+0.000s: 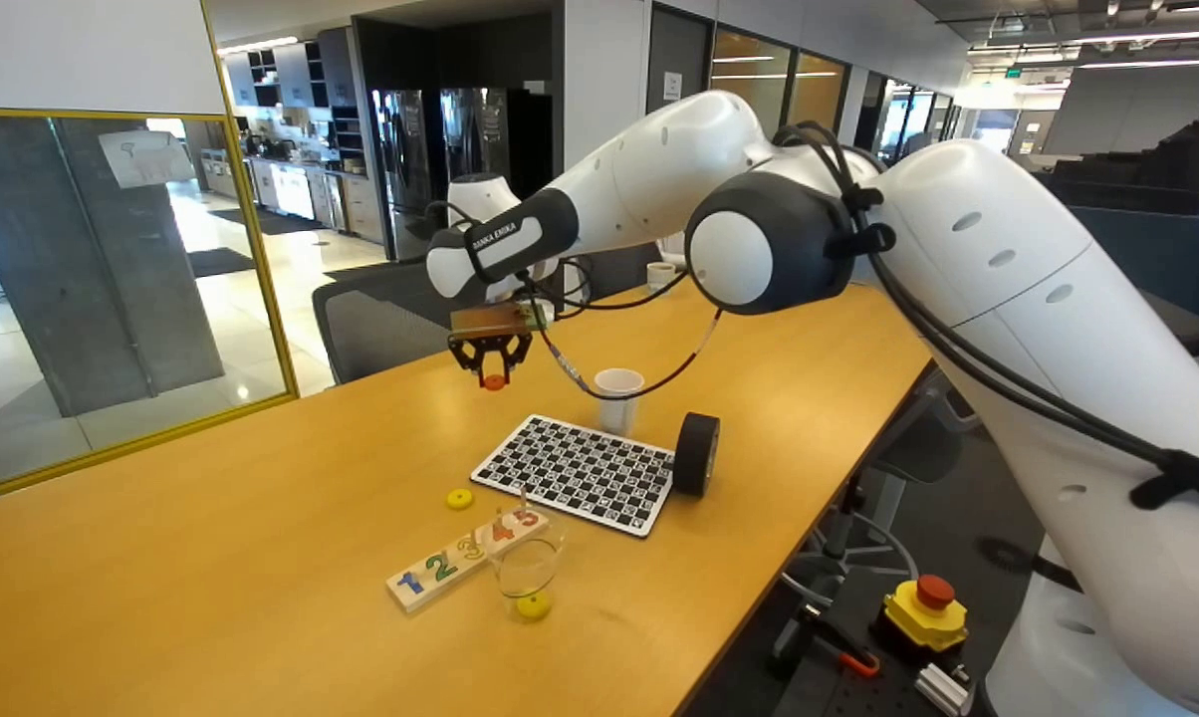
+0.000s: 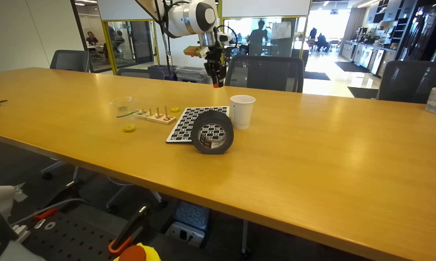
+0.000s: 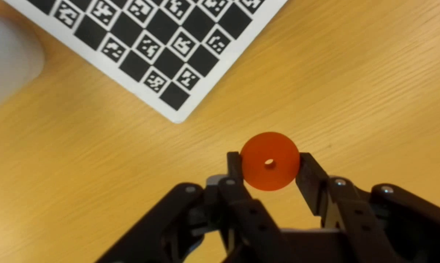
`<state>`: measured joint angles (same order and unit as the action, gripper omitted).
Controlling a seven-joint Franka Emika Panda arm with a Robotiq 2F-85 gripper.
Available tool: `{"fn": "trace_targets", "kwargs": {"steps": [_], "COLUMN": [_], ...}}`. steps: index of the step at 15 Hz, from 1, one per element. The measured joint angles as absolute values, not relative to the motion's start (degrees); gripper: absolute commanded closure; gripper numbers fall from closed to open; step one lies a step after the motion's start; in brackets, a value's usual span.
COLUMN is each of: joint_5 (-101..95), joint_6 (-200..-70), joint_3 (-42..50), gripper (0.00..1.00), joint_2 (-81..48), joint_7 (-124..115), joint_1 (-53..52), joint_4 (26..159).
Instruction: Pick up the yellow objects from the table and put them in the colorless cup, then pick up the orange objects from the table and put them in the white cup
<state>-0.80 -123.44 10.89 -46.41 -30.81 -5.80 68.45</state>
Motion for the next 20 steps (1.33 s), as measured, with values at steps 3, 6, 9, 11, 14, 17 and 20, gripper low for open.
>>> {"fn": "trace_targets", "kwargs": {"steps": [3, 6, 9, 11, 14, 17, 20], "joint_5": [-1.9, -2.8, -4.7, -6.4, -8.5, -9.3, -9.7], "joint_6": [-124.3, -125.5, -127.7, -129.5, -131.3, -132.4, -133.2], "joint_3": [13.0, 14.1, 14.8, 15.1, 15.4, 15.4, 15.4], "gripper": [0.82, 0.82, 0.82, 0.82, 0.82, 0.82, 0.82], "joint_2": [-41.0, -35.7, -30.2, -26.6, -22.2, -19.7, -18.4], "joint_7": [-34.1, -36.8, -40.0, -42.5, -46.1, -48.5, -50.0], "joint_1": [-5.6, -5.4, -5.4, -5.4, -5.0, -4.3, -3.4], "joint_4": [76.3, 84.3, 92.7, 98.4, 104.9, 108.8, 110.5]}}
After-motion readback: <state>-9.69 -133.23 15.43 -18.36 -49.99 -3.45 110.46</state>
